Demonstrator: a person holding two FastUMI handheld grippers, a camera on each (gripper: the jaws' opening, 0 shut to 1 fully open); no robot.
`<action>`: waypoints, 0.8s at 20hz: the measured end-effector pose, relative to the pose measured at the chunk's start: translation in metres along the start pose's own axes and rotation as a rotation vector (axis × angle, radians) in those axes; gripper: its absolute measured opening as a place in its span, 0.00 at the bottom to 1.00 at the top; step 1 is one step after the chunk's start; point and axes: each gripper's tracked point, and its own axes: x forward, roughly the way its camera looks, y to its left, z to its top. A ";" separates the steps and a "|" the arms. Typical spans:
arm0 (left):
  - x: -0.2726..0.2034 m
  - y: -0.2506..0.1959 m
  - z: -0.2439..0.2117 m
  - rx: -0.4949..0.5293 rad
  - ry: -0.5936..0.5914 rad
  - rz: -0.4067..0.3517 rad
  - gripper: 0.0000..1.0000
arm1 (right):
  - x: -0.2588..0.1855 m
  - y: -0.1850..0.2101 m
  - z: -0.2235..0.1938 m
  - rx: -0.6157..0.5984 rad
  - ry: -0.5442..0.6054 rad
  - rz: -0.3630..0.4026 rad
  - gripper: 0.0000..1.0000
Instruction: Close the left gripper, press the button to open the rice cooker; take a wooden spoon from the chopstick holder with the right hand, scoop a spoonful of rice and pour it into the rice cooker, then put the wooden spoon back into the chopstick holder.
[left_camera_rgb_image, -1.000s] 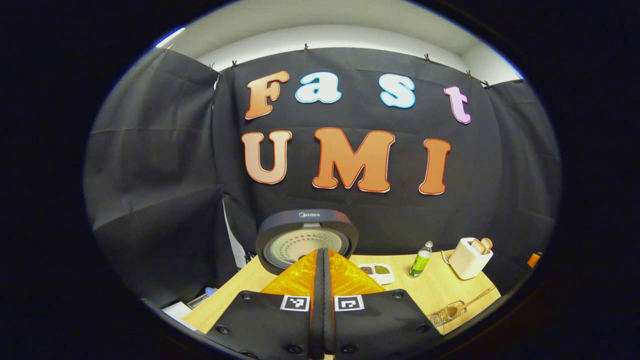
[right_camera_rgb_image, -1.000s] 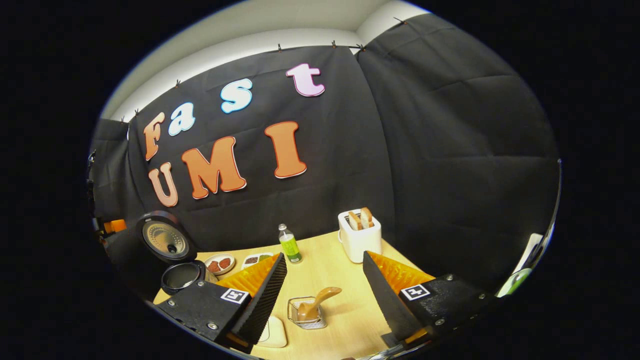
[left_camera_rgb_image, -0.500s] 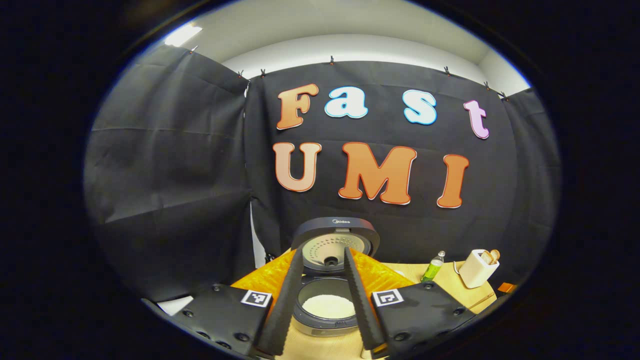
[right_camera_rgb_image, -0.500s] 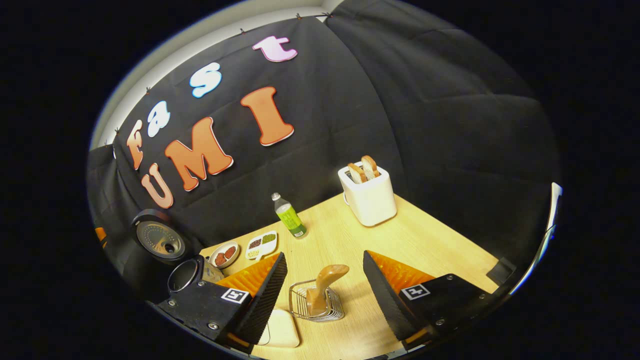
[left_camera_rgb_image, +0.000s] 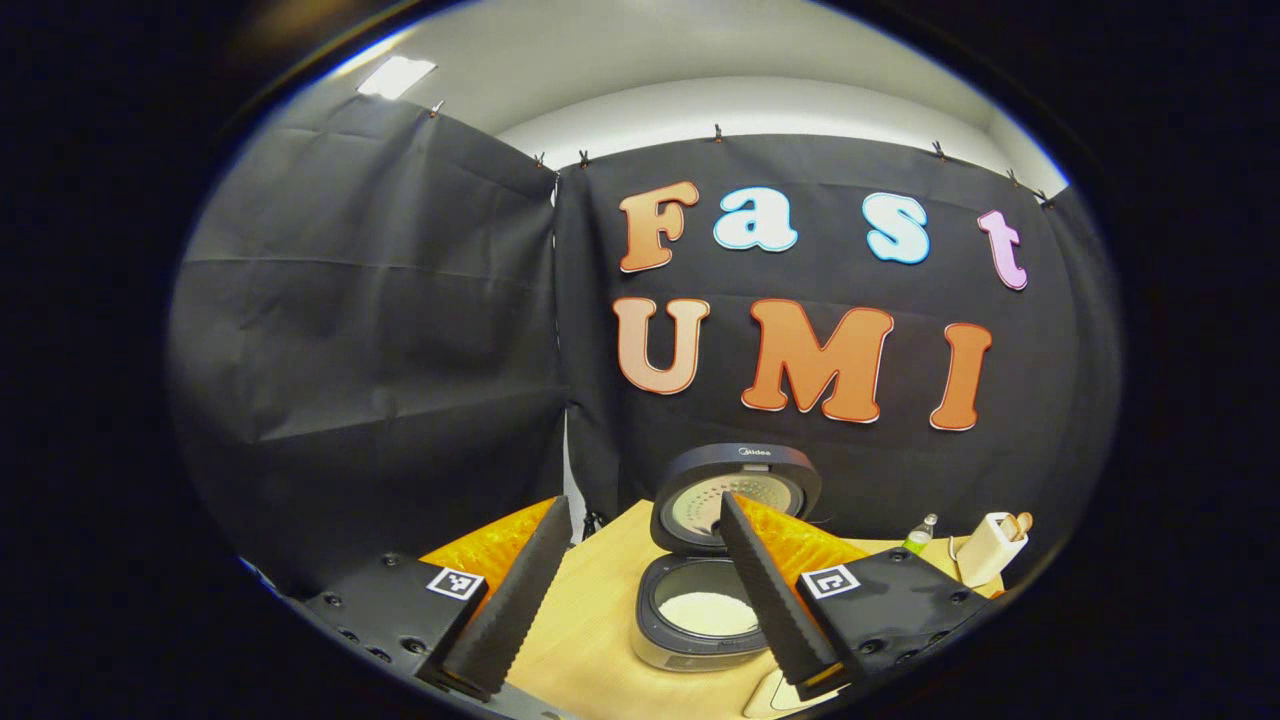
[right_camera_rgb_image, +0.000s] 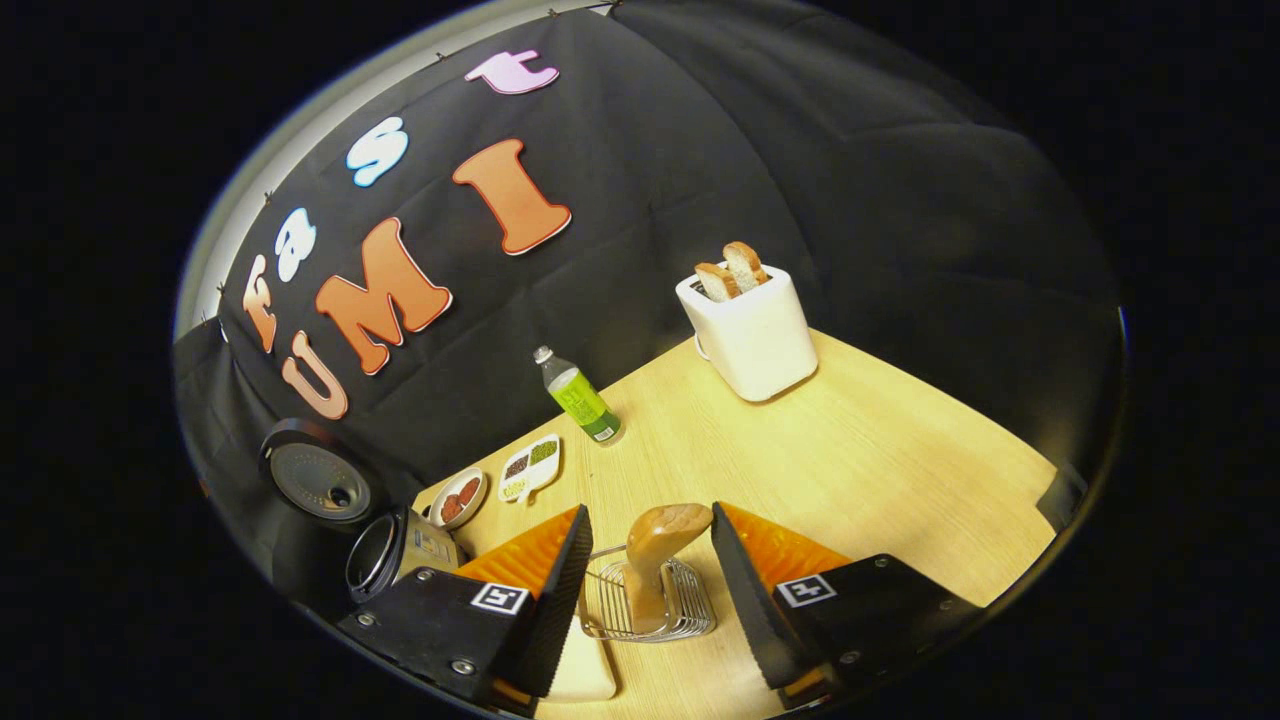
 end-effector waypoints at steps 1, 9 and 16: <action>0.000 0.002 -0.003 0.003 0.005 0.009 0.98 | 0.003 -0.001 -0.002 0.006 -0.004 -0.005 0.72; -0.003 -0.001 -0.002 0.085 -0.019 0.033 0.98 | 0.016 0.001 -0.014 0.100 0.036 0.023 0.41; -0.007 -0.002 -0.007 0.114 -0.014 0.018 0.98 | 0.018 0.014 -0.014 0.146 0.053 0.054 0.20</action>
